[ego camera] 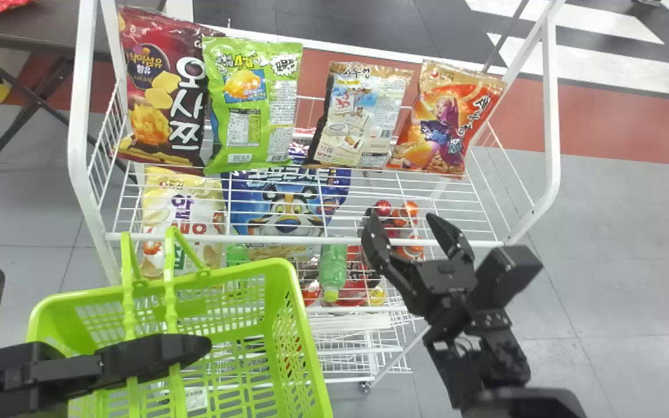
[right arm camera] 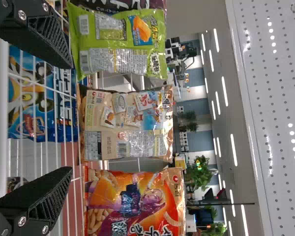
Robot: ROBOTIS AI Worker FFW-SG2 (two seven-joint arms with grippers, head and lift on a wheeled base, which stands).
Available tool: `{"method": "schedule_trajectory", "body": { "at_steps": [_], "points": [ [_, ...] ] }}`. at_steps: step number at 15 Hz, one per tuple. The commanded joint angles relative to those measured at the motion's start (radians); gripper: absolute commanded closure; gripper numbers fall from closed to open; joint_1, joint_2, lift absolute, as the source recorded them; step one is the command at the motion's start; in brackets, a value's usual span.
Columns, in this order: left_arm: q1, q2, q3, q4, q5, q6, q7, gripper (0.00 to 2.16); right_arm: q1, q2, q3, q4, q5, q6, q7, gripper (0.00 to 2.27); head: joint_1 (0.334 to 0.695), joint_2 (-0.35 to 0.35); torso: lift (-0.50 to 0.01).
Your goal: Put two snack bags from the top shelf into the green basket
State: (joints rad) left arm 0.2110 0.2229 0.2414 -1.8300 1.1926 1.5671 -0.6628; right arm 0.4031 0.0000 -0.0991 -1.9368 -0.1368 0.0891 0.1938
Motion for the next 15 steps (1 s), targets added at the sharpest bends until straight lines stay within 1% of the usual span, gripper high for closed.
{"method": "schedule_trajectory", "body": {
  "at_steps": [1, 8, 15],
  "points": [
    [0.002, -0.001, -0.001, -0.002, 0.001, 0.004, 0.000, 2.14, -0.102, 0.001, 0.004, 0.053, 0.013, 0.061, -0.014, 0.07, 0.695, -0.248, 0.000],
    [-0.002, 0.006, -0.002, 0.000, -0.001, 0.004, -0.009, 2.14, -0.383, 0.001, 0.041, 0.357, 0.023, 0.039, -0.044, 0.07, 0.695, -0.206, 0.000],
    [-0.033, 0.023, -0.022, 0.021, -0.002, 0.004, 0.002, 2.14, -0.638, 0.001, 0.047, 0.650, 0.088, 0.011, -0.045, 0.06, 0.695, -0.176, 0.000]
  ]
}}
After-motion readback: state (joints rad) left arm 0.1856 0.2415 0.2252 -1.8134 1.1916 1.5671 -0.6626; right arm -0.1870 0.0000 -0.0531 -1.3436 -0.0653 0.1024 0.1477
